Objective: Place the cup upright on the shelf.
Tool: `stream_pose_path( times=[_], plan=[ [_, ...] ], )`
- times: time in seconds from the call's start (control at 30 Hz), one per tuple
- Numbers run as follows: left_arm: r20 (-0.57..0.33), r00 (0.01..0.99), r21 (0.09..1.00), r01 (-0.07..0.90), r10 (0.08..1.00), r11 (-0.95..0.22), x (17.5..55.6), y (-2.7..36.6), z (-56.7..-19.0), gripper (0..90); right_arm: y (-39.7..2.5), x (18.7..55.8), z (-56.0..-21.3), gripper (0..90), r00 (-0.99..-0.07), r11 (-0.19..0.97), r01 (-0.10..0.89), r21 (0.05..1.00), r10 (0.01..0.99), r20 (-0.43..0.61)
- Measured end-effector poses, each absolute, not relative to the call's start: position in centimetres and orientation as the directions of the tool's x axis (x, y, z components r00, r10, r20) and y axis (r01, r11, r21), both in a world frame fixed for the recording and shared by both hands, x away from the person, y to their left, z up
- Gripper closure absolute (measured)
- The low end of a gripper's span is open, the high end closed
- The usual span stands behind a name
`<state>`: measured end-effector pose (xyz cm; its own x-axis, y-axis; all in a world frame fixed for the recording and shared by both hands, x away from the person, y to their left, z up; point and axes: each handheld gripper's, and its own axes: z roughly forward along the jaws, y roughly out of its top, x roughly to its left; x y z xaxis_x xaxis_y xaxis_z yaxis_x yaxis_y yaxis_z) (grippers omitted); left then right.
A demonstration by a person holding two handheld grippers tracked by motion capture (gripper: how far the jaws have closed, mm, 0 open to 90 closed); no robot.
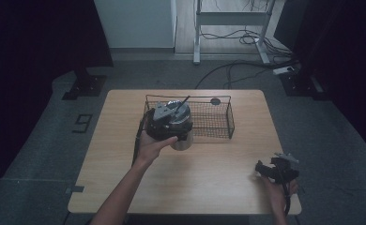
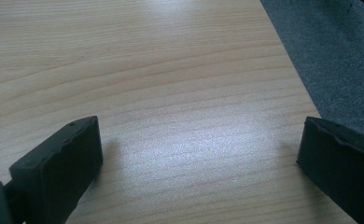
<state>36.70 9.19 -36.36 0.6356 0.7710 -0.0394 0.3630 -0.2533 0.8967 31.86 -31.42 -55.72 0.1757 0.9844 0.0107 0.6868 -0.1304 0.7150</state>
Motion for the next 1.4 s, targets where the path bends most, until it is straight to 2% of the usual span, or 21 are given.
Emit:
stream_pose_path(
  times=[0.53, 0.73, 1.13, 1.4],
  plan=[
    [-0.017, 0.616, 0.897, 0.357, 0.787, -0.260, 38.8, 8.9, -35.6, 4.1, -31.4, 31.9, -55.7, 0.0, 0.176, -0.130, 0.687, 0.715, 0.984, 0.011],
    [-0.050, 0.613, 0.900, 0.371, 0.789, -0.231, 39.7, 9.1, -35.7, 4.1, -31.4, 31.9, -55.7, 0.0, 0.176, -0.131, 0.686, 0.716, 0.984, 0.011],
    [-0.074, 0.545, 0.885, 0.422, 0.835, -0.197, 42.5, 9.8, -36.7, 4.1, -31.4, 31.9, -55.7, 0.0, 0.176, -0.131, 0.686, 0.716, 0.984, 0.011],
    [-0.066, 0.534, 0.882, 0.427, 0.843, -0.201, 43.6, 9.8, -37.0, 4.1, -31.4, 31.9, -55.7, 0.0, 0.176, -0.130, 0.686, 0.716, 0.984, 0.011]
  ],
)
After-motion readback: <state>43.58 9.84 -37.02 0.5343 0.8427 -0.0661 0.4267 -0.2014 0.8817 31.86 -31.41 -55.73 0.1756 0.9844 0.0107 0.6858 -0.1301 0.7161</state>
